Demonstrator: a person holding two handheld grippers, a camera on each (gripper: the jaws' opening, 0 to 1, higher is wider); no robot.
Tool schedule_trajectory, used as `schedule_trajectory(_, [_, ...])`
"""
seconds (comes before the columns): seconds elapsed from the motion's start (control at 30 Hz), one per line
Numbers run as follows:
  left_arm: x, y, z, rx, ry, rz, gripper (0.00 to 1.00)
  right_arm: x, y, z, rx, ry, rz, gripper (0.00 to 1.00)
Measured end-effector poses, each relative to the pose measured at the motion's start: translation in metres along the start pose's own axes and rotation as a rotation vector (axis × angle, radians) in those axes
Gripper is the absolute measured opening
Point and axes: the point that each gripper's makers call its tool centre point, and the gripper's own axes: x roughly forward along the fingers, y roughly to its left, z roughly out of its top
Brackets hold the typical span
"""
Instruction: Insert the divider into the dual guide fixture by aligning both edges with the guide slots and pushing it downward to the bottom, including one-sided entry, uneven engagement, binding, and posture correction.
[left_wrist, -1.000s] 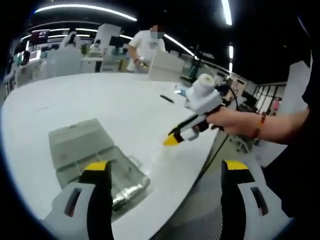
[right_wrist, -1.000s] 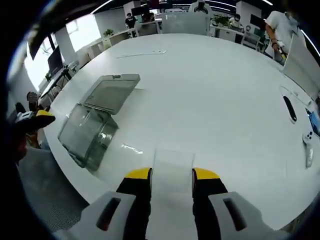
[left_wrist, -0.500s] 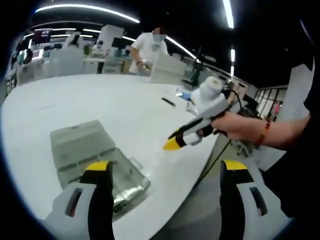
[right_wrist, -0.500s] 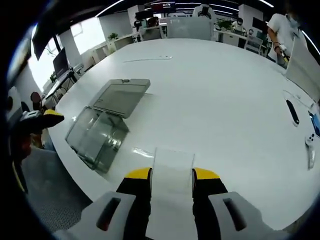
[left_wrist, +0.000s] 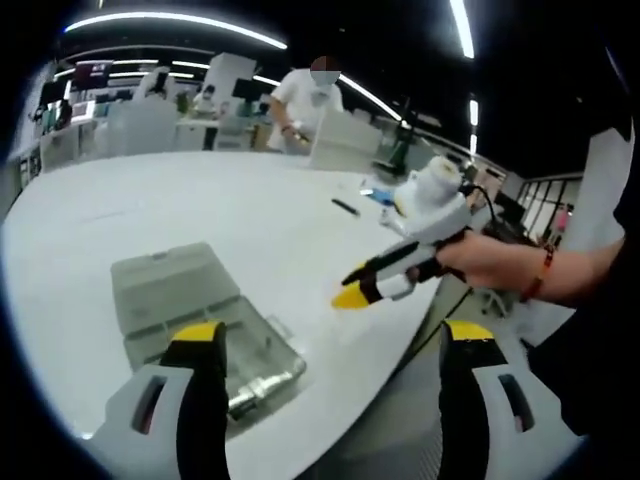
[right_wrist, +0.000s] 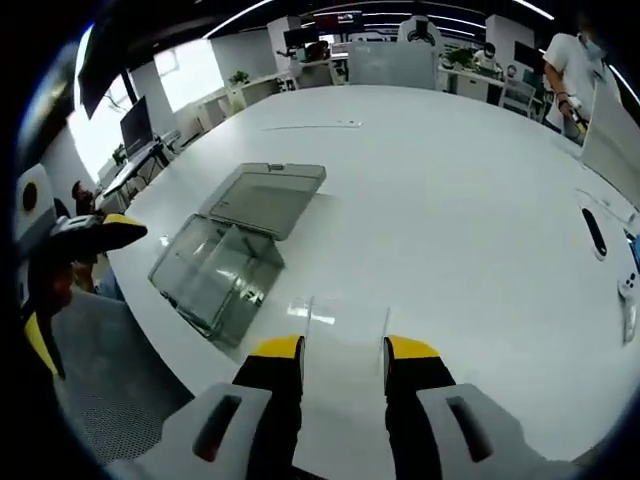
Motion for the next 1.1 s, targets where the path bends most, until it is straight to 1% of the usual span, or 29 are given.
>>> schedule_trajectory(0.37, [-0.006, -0.005, 0.0, 0.001, -0.01, 0.01, 0.86, -0.006, 0.014, 0.003, -0.018, -0.025, 0.025, 0.28])
schedule_trajectory(0.4, [-0.006, -0.005, 0.0, 0.005, -0.011, 0.011, 0.86, -0.006, 0.015, 0.003, -0.031, -0.024, 0.021, 0.28])
schedule_trajectory(0.57, [-0.009, -0.007, 0.003, -0.001, -0.029, 0.015, 0.86, -0.009, 0.022, 0.004, -0.035, -0.033, 0.028, 0.28])
schedule_trajectory(0.7, [-0.014, -0.007, 0.002, -0.004, -0.035, 0.017, 0.86, -0.009, 0.027, 0.003, -0.047, -0.024, 0.039, 0.28])
schedule_trajectory(0.83, [-0.019, -0.007, 0.001, 0.004, -0.033, 0.019, 0.86, -0.011, 0.032, 0.005, -0.047, -0.039, 0.044, 0.28])
schedule_trajectory(0.97, [-0.023, -0.007, -0.001, 0.002, -0.035, 0.022, 0.86, -0.014, 0.041, 0.007, -0.059, -0.046, 0.05, 0.28])
schedule_trajectory(1.1, [-0.027, -0.006, -0.003, -0.014, -0.042, 0.032, 0.84, -0.016, 0.051, 0.007, -0.071, -0.046, 0.073, 0.28])
